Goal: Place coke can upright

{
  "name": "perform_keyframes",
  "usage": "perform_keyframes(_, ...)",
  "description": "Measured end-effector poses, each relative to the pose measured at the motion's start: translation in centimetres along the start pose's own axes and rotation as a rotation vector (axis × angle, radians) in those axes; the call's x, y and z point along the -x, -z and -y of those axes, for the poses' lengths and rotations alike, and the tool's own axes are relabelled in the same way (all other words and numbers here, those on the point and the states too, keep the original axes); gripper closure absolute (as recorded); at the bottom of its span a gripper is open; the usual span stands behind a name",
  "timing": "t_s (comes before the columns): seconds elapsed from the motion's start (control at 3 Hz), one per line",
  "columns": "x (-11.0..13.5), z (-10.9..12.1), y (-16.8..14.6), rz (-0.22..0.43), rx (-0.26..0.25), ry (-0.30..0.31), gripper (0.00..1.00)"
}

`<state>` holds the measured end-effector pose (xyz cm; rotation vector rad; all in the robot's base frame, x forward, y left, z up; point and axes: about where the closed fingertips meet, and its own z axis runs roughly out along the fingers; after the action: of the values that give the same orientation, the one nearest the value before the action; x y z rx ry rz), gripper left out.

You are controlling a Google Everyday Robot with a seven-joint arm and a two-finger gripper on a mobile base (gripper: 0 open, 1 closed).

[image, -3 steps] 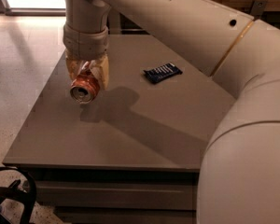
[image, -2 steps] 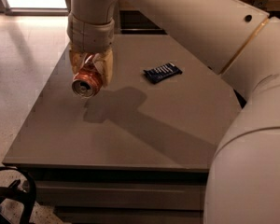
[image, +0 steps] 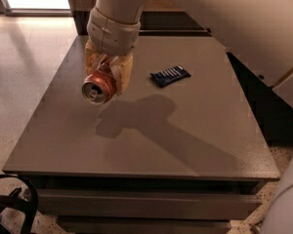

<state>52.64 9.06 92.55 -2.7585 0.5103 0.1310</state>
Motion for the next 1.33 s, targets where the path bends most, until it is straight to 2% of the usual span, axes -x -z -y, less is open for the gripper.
perform_keyframes(0.33, 0.1, -2.0, -0.8, 0.060, -0.067, -0.061, 1.00)
perform_keyframes(0.67, 0.0, -3.7, -1.1, 0.117, -0.182, -0.107, 1.00)
perform_keyframes(1.0, 0.1, -3.7, -1.1, 0.117, -0.182, -0.107, 1.00)
perform_keyframes(1.33, 0.2, -3.8, -1.0, 0.148, -0.191, -0.150, 1.00)
